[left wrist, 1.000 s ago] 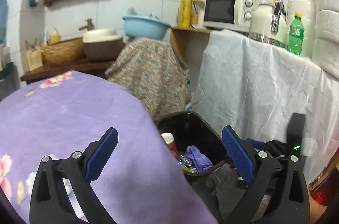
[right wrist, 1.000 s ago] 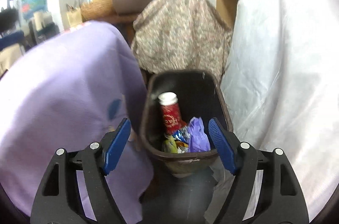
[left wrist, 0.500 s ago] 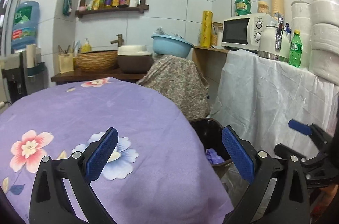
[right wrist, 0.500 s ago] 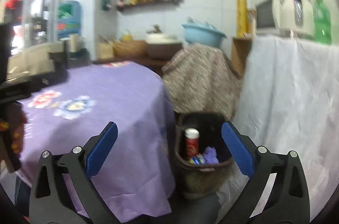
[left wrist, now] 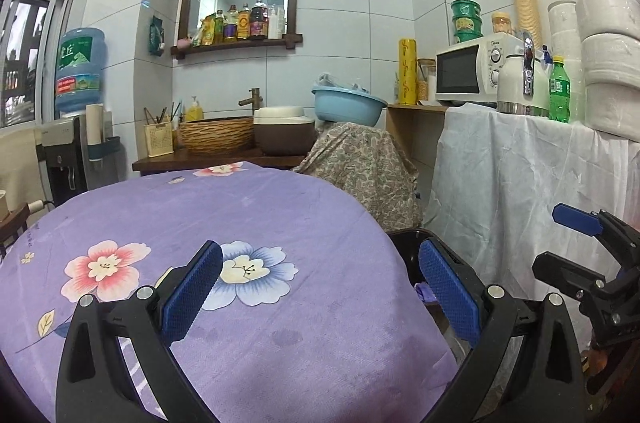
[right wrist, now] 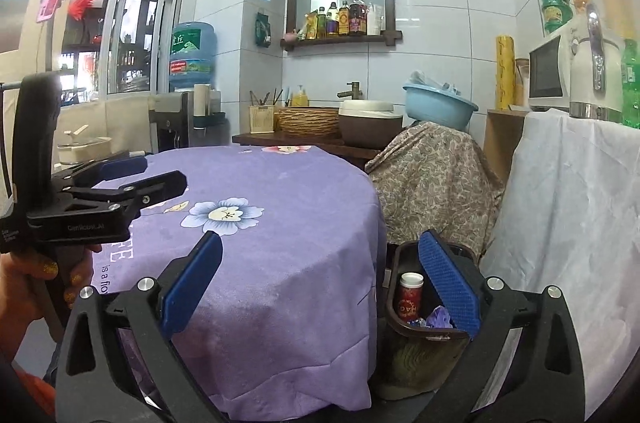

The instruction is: Collect trash

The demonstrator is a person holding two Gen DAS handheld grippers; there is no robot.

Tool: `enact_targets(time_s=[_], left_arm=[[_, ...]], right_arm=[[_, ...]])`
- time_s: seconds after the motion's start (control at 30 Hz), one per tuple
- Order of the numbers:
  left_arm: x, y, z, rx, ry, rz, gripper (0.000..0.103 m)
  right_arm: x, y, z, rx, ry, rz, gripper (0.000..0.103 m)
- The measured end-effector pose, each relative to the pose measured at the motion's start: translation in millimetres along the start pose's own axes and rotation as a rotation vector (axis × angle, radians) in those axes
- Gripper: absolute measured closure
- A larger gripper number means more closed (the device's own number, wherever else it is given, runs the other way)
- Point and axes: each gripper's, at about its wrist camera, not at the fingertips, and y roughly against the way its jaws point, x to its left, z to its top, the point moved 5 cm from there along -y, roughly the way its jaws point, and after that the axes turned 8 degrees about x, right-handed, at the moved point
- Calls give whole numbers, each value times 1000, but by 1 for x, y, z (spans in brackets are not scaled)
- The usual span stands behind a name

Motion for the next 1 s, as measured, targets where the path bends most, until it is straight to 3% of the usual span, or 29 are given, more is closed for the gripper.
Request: enact_targets(time_s=[1.0], left_arm=[[8,16,-3,-39,38,18,6]], right_arm=[[-5,-4,-12,20,-48,-7,6]])
